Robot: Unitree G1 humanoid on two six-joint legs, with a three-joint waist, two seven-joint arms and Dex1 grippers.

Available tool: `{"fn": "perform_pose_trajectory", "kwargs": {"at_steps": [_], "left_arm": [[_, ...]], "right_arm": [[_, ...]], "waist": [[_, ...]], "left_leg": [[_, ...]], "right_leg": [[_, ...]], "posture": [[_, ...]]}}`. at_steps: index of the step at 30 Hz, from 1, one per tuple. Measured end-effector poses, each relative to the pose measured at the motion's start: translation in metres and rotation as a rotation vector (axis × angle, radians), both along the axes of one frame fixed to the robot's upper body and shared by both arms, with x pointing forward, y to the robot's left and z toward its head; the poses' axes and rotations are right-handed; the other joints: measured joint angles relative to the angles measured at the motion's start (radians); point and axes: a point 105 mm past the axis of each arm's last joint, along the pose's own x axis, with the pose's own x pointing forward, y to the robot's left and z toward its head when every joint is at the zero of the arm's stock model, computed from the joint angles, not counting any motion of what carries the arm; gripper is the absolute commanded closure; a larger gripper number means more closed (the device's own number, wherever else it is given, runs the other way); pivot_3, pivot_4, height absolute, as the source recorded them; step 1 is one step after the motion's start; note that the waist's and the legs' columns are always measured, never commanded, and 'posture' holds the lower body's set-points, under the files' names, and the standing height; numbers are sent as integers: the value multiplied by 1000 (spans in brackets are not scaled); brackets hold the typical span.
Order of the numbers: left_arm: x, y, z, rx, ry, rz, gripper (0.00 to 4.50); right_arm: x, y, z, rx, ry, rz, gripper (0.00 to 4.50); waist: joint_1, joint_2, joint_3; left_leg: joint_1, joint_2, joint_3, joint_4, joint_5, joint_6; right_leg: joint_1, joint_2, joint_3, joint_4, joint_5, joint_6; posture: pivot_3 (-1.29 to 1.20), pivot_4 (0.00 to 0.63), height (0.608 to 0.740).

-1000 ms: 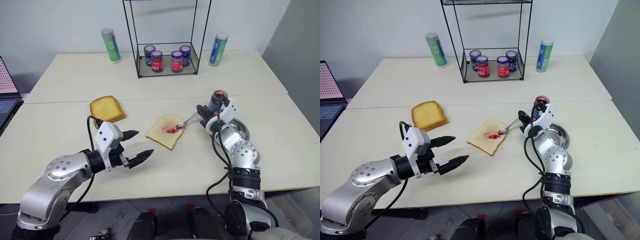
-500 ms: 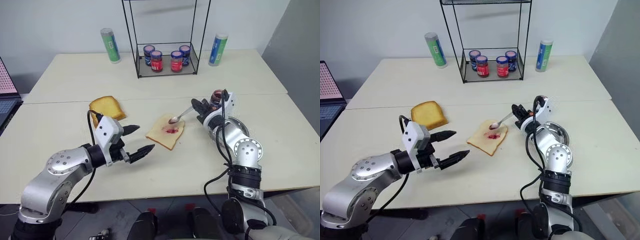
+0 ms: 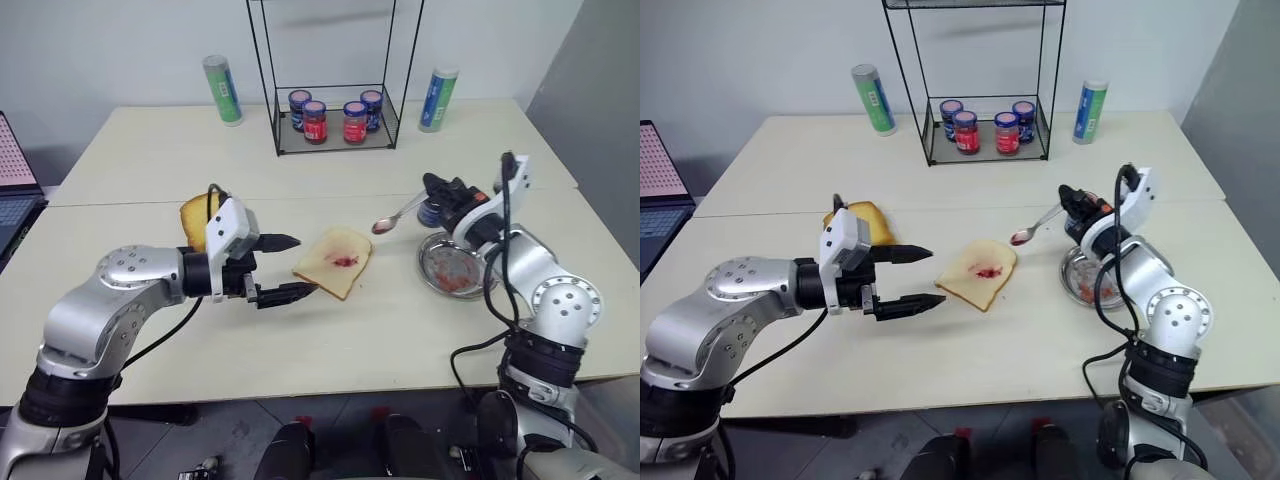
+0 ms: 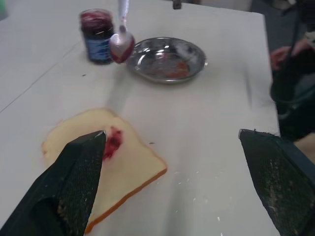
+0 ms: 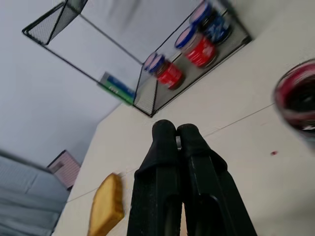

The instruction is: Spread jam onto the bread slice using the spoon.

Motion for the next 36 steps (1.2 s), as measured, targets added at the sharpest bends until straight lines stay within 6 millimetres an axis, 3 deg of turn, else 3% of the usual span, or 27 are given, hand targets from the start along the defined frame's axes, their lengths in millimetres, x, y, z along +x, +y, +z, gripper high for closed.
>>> {"fn": "perform_pose_trajectory", "kwargs": {"at_steps": [2,7,13,20,23,28,36], "left_arm": [[9,-21,-1,-7,-13,-65,0],[24,-43,-14,26,-48,-114,0],[25,-67,-24,0,-39,-175,0],[26,-74,-22,-10,-58,-185,0],[26,-75,-21,-14,-63,-187,0],[29,-73,-18,-24,-73,-162,0],[32,-69,-16,-40,-79,-127,0]], "right_arm": [[-13,-31,-13,-41,26,-111,4420],[-27,-69,-43,-50,94,-250,4420],[-22,-89,-62,-30,87,-307,4420],[-7,-100,-82,-57,82,-313,4420],[-1,-102,-81,-90,65,-314,3929],[2,-102,-97,-139,109,-304,2898],[0,-107,-98,-316,94,-284,1074]], "waist": [[11,0,0],[0,0,0],[-3,0,0],[-2,0,0],[-2,0,0],[-1,0,0],[0,0,0]], "left_leg": [[-1,-1,0,0,0,0],[0,-1,2,0,0,0],[0,-1,2,0,0,0],[0,-1,2,1,0,0],[0,-1,2,1,0,0],[0,-1,1,1,0,0],[0,-1,1,1,0,0]], "right_leg": [[1,0,-1,-1,0,0],[0,1,2,0,0,0],[0,1,2,0,0,0],[0,0,2,0,0,0],[1,1,2,0,0,0],[1,0,2,0,0,0],[1,0,1,1,0,0]], "posture": [[0,150,740],[0,150,740],[0,150,740],[0,150,740],[0,150,740],[0,150,740],[0,150,740]]}}
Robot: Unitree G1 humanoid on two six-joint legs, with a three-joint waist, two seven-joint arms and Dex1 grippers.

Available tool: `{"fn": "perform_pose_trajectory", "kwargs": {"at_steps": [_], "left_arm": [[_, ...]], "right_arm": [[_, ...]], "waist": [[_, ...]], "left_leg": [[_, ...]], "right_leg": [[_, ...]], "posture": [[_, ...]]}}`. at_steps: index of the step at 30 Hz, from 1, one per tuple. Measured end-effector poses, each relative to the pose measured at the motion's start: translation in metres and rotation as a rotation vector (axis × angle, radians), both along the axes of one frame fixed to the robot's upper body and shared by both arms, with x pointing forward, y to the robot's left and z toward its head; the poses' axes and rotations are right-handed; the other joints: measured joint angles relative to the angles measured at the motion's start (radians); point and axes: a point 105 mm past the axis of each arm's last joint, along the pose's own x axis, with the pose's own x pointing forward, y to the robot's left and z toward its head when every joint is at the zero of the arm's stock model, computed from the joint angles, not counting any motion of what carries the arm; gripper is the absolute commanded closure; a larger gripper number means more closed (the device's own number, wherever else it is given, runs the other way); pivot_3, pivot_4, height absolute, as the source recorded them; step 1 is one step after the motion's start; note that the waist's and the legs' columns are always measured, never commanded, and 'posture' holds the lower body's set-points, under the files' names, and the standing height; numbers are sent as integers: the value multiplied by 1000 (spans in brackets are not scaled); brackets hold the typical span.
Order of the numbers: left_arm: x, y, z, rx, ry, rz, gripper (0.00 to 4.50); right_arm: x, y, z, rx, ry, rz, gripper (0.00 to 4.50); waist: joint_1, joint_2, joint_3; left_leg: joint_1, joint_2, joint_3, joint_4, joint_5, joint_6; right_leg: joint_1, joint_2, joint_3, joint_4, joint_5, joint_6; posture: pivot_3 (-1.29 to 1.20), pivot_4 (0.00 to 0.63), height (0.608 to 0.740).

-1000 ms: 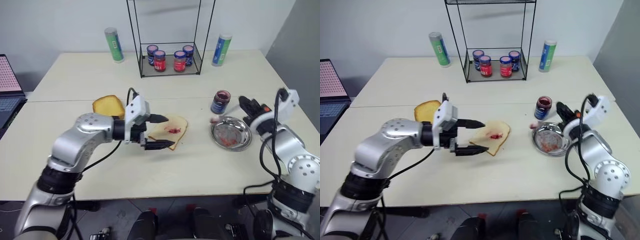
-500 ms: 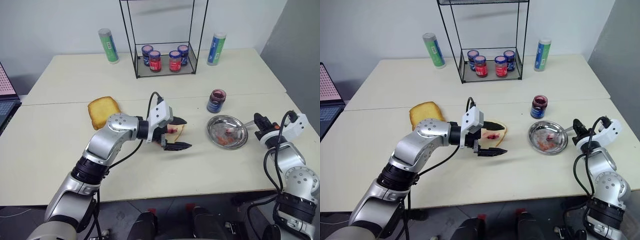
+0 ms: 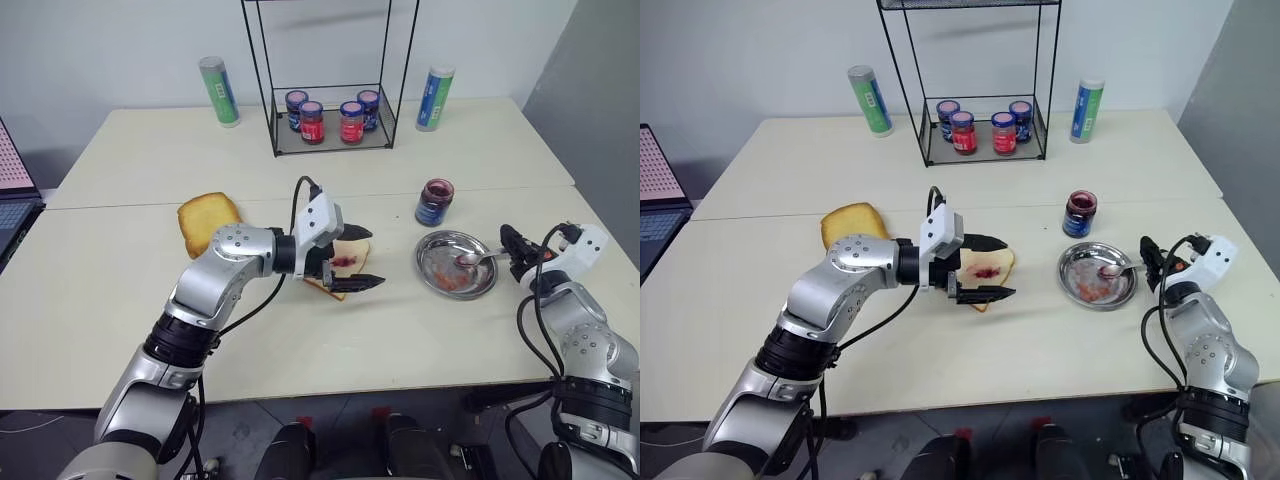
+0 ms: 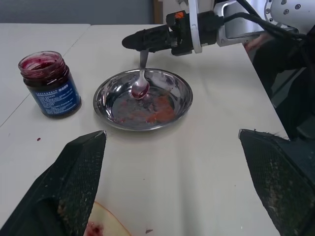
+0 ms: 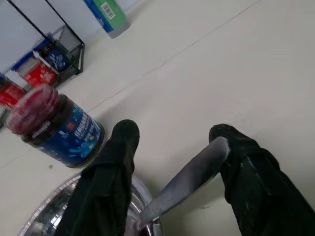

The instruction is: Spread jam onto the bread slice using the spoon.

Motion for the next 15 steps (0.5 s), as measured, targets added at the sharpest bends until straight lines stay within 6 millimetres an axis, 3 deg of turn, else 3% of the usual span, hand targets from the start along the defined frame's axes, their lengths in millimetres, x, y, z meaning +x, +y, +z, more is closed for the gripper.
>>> {"fn": "perform_pose_trajectory", "kwargs": {"at_steps": [5,15], "left_arm": [[0,2,-2,0,6,10,0],[-1,12,-6,4,17,38,0]], "right_arm": [[1,7,-3,-65,7,37,27],[0,23,9,-247,-27,129,27]], "waist": [[0,0,0],[0,0,0]], "left_leg": [[0,0,0,0,0,0],[0,0,0,0,0,0]], "right_leg": [[0,0,0,0,0,0],[0,0,0,0,0,0]], "posture": [[0,150,740],[0,150,740]]}}
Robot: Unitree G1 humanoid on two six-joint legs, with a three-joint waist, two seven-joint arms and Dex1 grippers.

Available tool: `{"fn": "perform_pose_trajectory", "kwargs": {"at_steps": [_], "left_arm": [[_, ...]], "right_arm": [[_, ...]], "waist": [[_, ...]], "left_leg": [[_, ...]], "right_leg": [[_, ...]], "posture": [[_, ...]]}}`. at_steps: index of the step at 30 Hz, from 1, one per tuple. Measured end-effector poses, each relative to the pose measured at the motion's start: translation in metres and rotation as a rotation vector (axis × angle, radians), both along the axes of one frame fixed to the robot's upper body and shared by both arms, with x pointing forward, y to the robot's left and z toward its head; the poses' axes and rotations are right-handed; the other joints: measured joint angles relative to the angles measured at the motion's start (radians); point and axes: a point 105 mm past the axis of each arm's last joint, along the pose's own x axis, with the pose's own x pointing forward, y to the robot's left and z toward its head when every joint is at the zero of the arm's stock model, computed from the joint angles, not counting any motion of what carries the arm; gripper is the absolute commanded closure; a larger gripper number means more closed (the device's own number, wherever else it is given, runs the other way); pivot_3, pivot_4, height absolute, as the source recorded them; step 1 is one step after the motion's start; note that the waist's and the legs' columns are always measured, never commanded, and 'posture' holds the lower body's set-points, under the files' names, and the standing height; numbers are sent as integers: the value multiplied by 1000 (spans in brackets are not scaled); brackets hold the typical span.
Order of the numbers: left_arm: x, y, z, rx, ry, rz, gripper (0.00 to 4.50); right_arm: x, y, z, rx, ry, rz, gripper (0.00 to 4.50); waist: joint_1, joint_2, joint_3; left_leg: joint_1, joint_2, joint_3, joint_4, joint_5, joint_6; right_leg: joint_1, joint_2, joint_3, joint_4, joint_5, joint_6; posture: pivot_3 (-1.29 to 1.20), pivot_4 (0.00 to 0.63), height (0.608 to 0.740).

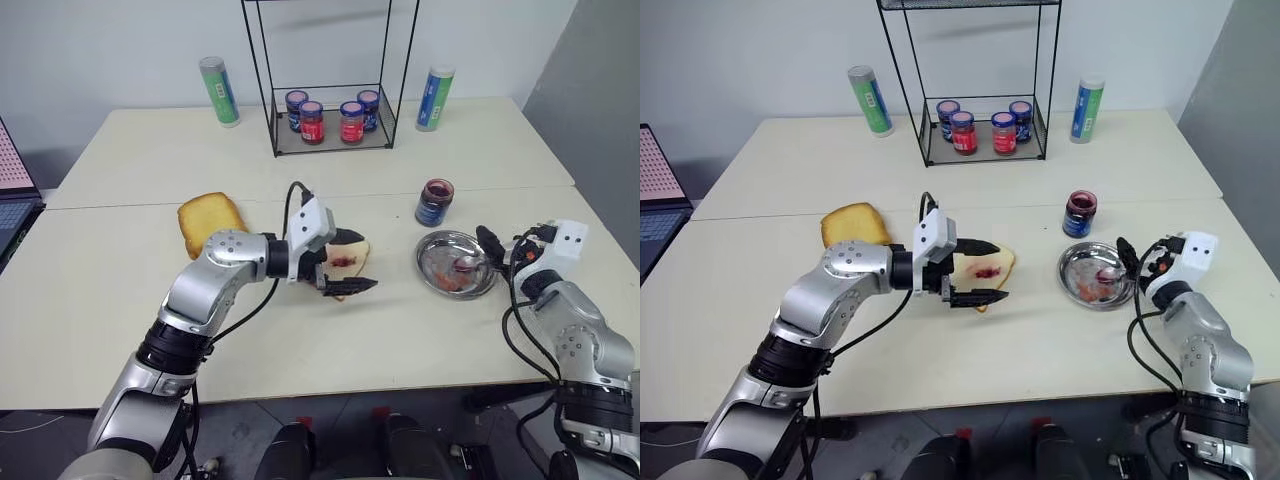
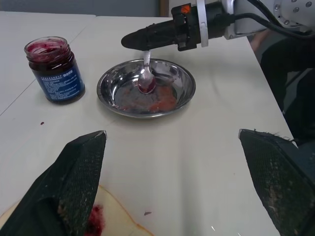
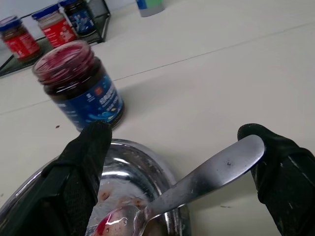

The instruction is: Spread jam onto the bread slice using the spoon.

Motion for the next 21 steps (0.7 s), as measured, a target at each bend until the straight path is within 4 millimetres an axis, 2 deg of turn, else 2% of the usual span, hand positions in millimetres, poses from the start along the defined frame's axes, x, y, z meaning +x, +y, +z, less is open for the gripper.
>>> {"fn": "perform_pose_trajectory", "kwargs": {"at_steps": [16,21], "left_arm": [[-8,4,-4,1,-7,6,0],[-5,5,-2,-4,-15,29,0]], "right_arm": [[-8,10,-17,-237,68,99,27],[-10,2,-11,-392,76,111,27]], "waist": [[3,0,0],[3,0,0]], "left_leg": [[0,0,0,0,0,0],[0,0,0,0,0,0]], "right_leg": [[0,0,0,0,0,0],[0,0,0,0,0,0]], "posture": [[0,150,740],[0,150,740]]}}
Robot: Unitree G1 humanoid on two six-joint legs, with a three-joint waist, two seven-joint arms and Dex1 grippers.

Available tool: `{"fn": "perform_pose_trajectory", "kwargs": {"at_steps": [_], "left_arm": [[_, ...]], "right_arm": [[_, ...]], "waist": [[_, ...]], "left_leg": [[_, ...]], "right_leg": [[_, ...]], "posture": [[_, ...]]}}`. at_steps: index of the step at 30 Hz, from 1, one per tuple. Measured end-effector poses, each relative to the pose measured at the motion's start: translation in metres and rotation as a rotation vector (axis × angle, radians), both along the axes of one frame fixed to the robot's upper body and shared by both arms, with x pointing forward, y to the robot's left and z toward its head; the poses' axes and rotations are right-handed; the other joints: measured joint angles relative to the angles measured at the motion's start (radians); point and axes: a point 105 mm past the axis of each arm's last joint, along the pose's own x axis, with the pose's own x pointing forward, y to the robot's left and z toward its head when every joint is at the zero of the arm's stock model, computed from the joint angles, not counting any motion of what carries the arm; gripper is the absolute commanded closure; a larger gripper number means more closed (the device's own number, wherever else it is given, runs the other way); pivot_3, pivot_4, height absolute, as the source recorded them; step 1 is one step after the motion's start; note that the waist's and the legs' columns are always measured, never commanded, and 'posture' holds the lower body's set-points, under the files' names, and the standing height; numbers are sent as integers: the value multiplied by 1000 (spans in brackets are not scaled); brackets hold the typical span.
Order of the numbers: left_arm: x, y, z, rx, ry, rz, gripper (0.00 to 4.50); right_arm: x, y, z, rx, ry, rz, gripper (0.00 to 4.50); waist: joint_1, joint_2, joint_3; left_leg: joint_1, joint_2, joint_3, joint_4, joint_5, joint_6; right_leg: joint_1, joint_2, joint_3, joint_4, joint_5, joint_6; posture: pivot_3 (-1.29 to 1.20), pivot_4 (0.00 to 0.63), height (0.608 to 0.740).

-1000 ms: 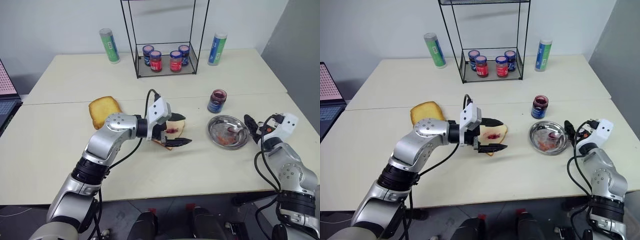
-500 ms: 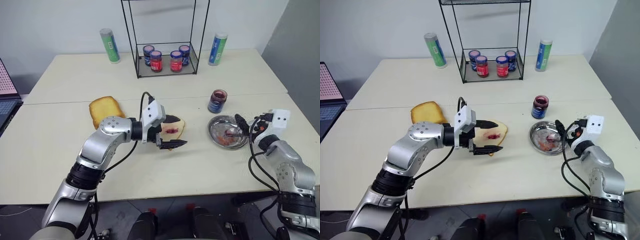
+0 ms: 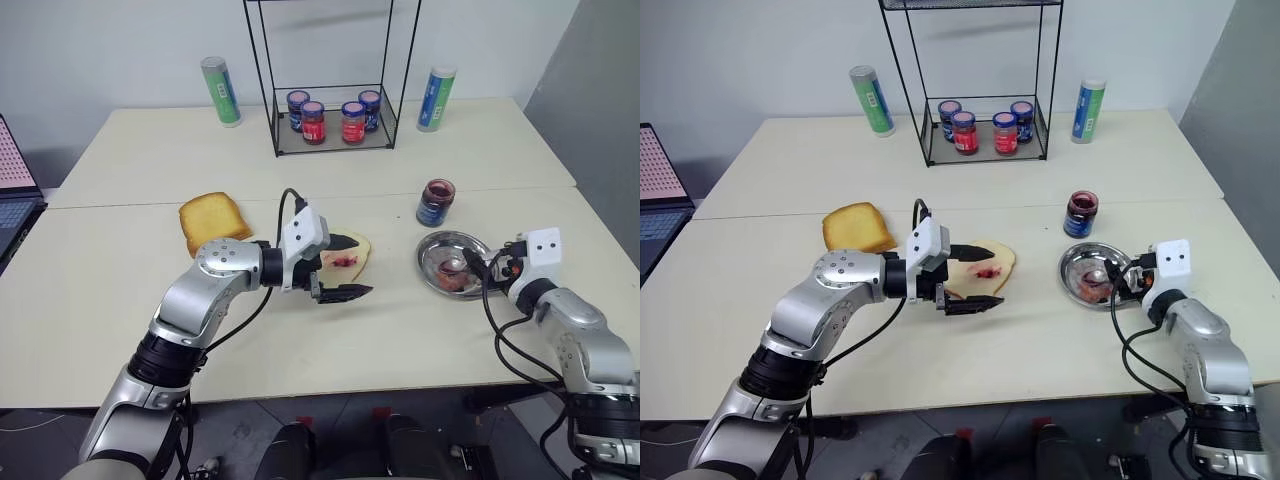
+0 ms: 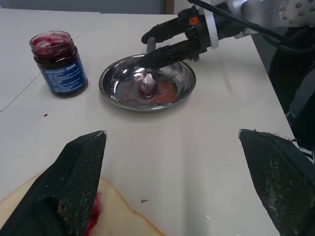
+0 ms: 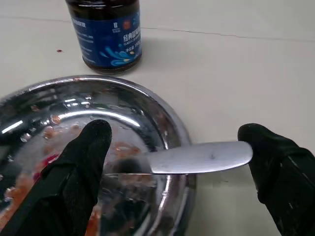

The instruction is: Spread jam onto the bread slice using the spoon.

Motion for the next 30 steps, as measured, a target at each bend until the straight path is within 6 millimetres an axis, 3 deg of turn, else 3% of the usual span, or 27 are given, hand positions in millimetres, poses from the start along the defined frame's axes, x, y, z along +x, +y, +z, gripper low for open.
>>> {"fn": "perform_pose_trajectory", "kwargs": {"at_steps": [8,11,15,17,21,25,30], "left_arm": [[3,2,3,-10,-14,24,0],[5,9,4,-3,-19,44,0],[14,45,13,50,-44,151,0],[16,66,15,88,-44,212,0],[14,131,7,180,36,397,0],[-1,173,4,212,113,504,0],[-8,167,9,198,117,487,0]], "right_arm": [[0,-6,7,-44,-19,-11,27],[-3,-4,22,13,-51,15,27],[-18,16,65,106,-65,208,27],[-29,28,76,118,-28,318,27],[-63,49,71,114,173,547,27],[-81,58,67,111,267,640,27],[-82,59,68,131,265,629,27]], "waist": [[1,0,0],[-1,0,0],[-3,0,0],[-2,0,0],[0,-1,1],[2,-2,1],[24,-3,1]], "left_leg": [[0,0,0,0,0,0],[0,1,0,0,0,0],[0,1,-1,0,0,0],[0,2,-2,0,0,0],[0,2,-2,0,0,0],[0,4,-2,0,0,0],[0,3,-3,1,0,0]], "right_leg": [[0,0,0,0,0,0],[0,0,0,0,0,0],[0,0,-1,0,0,0],[1,0,-2,0,0,0],[1,0,-2,-1,0,0],[2,-1,-2,-1,0,0],[4,-1,-4,-2,0,0]], "posture": [[0,150,740],[0,150,740],[0,150,740],[0,150,740],[0,150,740],[0,150,740],[0,150,740]]}}
